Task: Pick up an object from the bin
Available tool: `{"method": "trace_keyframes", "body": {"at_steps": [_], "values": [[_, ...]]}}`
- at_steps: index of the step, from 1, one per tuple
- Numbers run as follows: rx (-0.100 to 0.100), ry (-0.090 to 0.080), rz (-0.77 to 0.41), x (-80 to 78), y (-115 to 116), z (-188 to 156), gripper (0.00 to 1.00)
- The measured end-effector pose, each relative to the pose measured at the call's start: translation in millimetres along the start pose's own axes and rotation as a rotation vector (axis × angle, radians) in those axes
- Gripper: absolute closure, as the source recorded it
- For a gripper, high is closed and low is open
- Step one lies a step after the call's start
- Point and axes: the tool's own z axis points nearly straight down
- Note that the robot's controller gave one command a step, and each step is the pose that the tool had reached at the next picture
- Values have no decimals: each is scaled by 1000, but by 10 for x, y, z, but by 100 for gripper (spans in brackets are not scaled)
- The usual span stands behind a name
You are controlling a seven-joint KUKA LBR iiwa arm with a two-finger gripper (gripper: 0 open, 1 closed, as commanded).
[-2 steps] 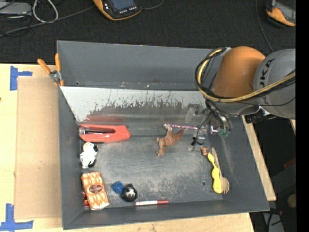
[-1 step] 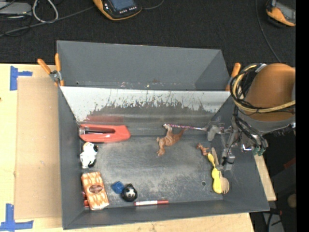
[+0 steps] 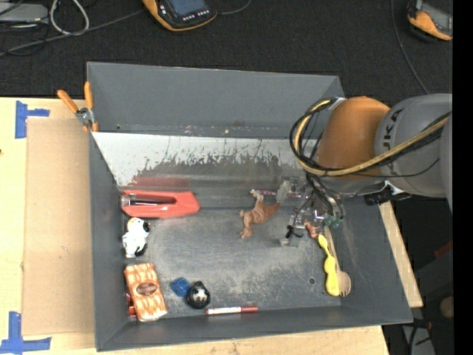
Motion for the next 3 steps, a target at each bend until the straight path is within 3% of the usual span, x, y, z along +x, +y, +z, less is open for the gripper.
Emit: {"method": "trace_keyframes", "body": {"at_steps": [1, 2, 3], "values": [[1, 5, -270, 327, -407, 109, 0], [-1, 5, -293, 203, 61, 17, 0], [3, 6, -68, 165, -21, -459, 0]]}}
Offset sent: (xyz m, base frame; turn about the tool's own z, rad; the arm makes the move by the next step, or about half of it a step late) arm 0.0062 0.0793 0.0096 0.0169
